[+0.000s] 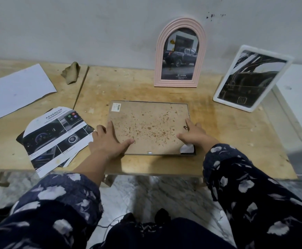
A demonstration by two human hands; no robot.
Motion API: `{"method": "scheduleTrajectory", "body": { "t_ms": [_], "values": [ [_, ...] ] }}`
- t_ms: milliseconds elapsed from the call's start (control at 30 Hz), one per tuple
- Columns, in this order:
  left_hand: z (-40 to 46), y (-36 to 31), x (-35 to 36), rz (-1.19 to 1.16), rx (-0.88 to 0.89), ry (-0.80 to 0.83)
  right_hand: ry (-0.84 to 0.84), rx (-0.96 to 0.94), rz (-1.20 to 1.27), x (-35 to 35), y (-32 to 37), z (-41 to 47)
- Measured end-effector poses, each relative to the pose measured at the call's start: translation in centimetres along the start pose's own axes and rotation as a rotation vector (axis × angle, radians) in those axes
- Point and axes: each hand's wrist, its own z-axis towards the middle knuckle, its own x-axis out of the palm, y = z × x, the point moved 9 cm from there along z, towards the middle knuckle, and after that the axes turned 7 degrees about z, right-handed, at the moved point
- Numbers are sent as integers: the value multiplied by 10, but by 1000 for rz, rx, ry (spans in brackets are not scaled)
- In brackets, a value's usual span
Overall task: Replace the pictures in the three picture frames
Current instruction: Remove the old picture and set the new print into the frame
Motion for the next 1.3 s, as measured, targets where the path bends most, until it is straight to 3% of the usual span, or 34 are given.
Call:
{"method": "scheduleTrajectory", "body": {
  "t_ms": [67,133,533,800,900,1100,1300],
  "values": [
    [-1,-1,0,8,5,43,151,25,42,4,-3,-5],
    [0,-4,0,-2,-1,70,186,9,3,4,-3,-8],
    [-1,-13,-7,43,-54,81,20,-74,-104,6,-3,2],
    [-22,-109,9,139,429,94,-206,-176,69,0,-19,-15],
    [-32,-144,22,247,557,63,-285,-238,-63,3,-21,-27],
    [-25,-170,35,389,593,165,-296,-210,-251,8,-23,-32],
    [-15,-172,32,315,590,188,-245,-164,-246,-1,-18,-33]
  ]
}}
